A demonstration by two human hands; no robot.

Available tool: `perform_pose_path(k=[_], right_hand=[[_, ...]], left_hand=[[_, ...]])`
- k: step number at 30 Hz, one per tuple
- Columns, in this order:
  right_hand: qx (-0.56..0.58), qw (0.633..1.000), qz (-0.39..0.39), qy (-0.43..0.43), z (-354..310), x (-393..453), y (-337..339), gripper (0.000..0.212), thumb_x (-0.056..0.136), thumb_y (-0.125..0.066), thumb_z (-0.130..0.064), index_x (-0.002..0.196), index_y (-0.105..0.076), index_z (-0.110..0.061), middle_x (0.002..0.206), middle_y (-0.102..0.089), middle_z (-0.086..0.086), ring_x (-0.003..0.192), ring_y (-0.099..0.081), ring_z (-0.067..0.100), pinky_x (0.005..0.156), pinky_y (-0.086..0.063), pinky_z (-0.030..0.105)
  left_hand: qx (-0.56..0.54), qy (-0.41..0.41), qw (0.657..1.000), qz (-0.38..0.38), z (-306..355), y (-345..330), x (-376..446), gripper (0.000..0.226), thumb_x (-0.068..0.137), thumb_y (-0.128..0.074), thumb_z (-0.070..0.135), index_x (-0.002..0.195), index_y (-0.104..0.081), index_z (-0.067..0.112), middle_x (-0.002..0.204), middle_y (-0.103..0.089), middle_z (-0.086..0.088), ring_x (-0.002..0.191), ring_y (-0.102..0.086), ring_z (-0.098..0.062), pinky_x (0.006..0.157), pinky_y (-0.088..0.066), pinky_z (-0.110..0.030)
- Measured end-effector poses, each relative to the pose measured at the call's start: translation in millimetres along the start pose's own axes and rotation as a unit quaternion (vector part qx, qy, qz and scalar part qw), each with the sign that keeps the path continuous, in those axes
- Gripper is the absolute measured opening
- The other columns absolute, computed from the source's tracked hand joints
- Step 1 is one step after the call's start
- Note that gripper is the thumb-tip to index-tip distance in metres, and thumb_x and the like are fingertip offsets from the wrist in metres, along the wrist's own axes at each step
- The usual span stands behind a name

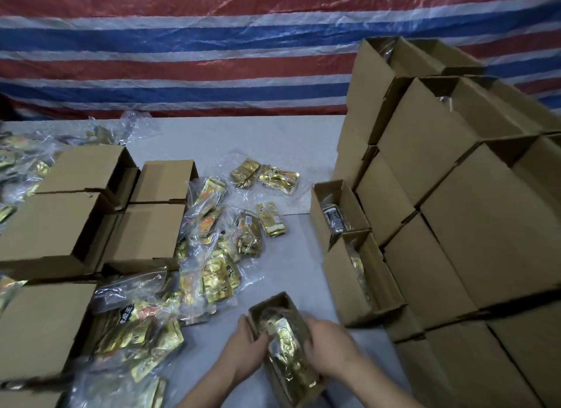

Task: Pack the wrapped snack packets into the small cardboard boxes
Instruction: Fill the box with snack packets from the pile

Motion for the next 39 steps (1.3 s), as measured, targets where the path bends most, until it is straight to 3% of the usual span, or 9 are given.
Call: perform_pose_path(k=[5, 8, 10, 12, 16, 20, 28, 35, 39], right_hand=[[0.045, 0.995, -0.022, -0.084, 34.4, -46.9, -20.0, 0.034, 0.093, -0.043, -0.036, 0.121, -0.054, -0.021, 0.122, -0.067, 0.006, 0.114, -0.061, 0.028, 0.089, -0.048, 0.033], [0.074, 0.988, -0.008, -0.137, 63.3, -72.4, -27.7, 0.042, 0.095, -0.043, -0.035, 0.135, -0.049, -0.022, 0.127, -0.065, 0.003, 0.117, -0.061, 0.023, 0.088, -0.047, 0.029], [0.072, 0.981, 0.003, -0.182, 84.2, -88.1, -27.3, 0.062, 0.095, -0.043, -0.035, 0.153, -0.026, -0.022, 0.131, -0.063, 0.002, 0.119, -0.060, 0.021, 0.090, -0.048, 0.029], [0.089, 0.969, 0.019, -0.229, 103.3, -100.7, -24.1, 0.064, 0.095, -0.044, -0.037, 0.154, -0.021, -0.028, 0.128, -0.065, 0.001, 0.117, -0.062, 0.020, 0.090, -0.049, 0.029], [0.106, 0.949, 0.074, -0.286, 127.1, -109.2, -15.1, 0.019, 0.097, -0.045, -0.035, 0.111, -0.046, -0.022, 0.113, -0.070, 0.003, 0.105, -0.067, 0.023, 0.082, -0.049, 0.032], [0.140, 0.935, 0.131, -0.299, 134.4, -92.4, -11.6, 0.043, 0.100, -0.044, -0.027, 0.138, -0.040, -0.008, 0.133, -0.060, 0.015, 0.118, -0.060, 0.029, 0.089, -0.045, 0.034], [0.156, 0.926, 0.148, -0.311, 130.4, -77.9, -10.1, 0.051, 0.100, -0.042, -0.025, 0.148, -0.030, -0.009, 0.142, -0.050, 0.010, 0.123, -0.055, 0.025, 0.092, -0.044, 0.030], [0.154, 0.931, 0.144, -0.298, 128.0, -75.0, -16.0, 0.057, 0.099, -0.042, -0.016, 0.153, -0.024, -0.017, 0.148, -0.044, 0.002, 0.130, -0.050, 0.019, 0.099, -0.041, 0.028], [0.160, 0.932, 0.143, -0.292, 125.6, -72.7, -21.2, 0.063, 0.097, -0.046, -0.016, 0.155, -0.020, -0.018, 0.150, -0.042, 0.001, 0.133, -0.047, 0.018, 0.103, -0.038, 0.027]], left_hand=[[0.045, 0.023, 0.992, -0.119, 11.7, -44.9, -22.1, 0.061, 0.093, -0.051, 0.056, 0.137, -0.035, 0.017, 0.105, -0.068, -0.009, 0.076, -0.072, -0.022, 0.067, -0.057, -0.027], [0.036, -0.003, 0.984, -0.174, 18.4, -83.1, -33.0, 0.079, 0.092, -0.057, 0.050, 0.151, -0.013, 0.023, 0.133, -0.057, -0.009, 0.112, -0.065, -0.029, 0.092, -0.052, -0.033], [0.023, -0.009, 0.981, -0.194, 29.2, -107.4, -34.3, 0.081, 0.093, -0.058, 0.044, 0.154, -0.008, 0.024, 0.139, -0.052, -0.005, 0.119, -0.060, -0.025, 0.102, -0.048, -0.035], [0.011, -0.023, 0.979, -0.203, 46.9, -129.3, -33.2, 0.073, 0.093, -0.056, 0.037, 0.151, -0.013, 0.027, 0.131, -0.055, -0.002, 0.107, -0.062, -0.018, 0.094, -0.050, -0.029], [-0.036, 0.000, 0.977, -0.212, 83.6, -162.1, -25.4, 0.049, 0.095, -0.052, 0.031, 0.137, -0.028, 0.025, 0.095, -0.065, -0.002, 0.063, -0.066, -0.011, 0.053, -0.054, -0.027], [-0.050, 0.017, 0.978, -0.200, 103.9, -177.9, -16.4, 0.024, 0.097, -0.045, 0.030, 0.116, -0.034, 0.022, 0.072, -0.056, -0.001, 0.034, -0.049, -0.003, 0.041, -0.039, -0.018], [0.015, 0.012, 0.988, -0.151, 106.2, -183.9, -6.3, 0.027, 0.097, -0.040, 0.035, 0.114, -0.037, 0.015, 0.094, -0.059, -0.011, 0.068, -0.058, -0.021, 0.056, -0.048, -0.026], [0.059, 0.020, 0.990, -0.129, 97.7, -181.0, -0.9, 0.033, 0.098, -0.040, 0.037, 0.119, -0.038, 0.012, 0.119, -0.061, -0.019, 0.106, -0.063, -0.035, 0.088, -0.052, -0.037], [0.068, 0.024, 0.990, -0.124, 91.5, -179.6, -2.2, 0.030, 0.097, -0.038, 0.038, 0.117, -0.038, 0.014, 0.120, -0.063, -0.017, 0.110, -0.063, -0.034, 0.088, -0.050, -0.036]])
Point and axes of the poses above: each hand's wrist, its own x-axis towards the middle knuckle, its own y-axis out of the back of the hand, z = x × y, the point moved 2 cm from there along x, towards the middle knuckle
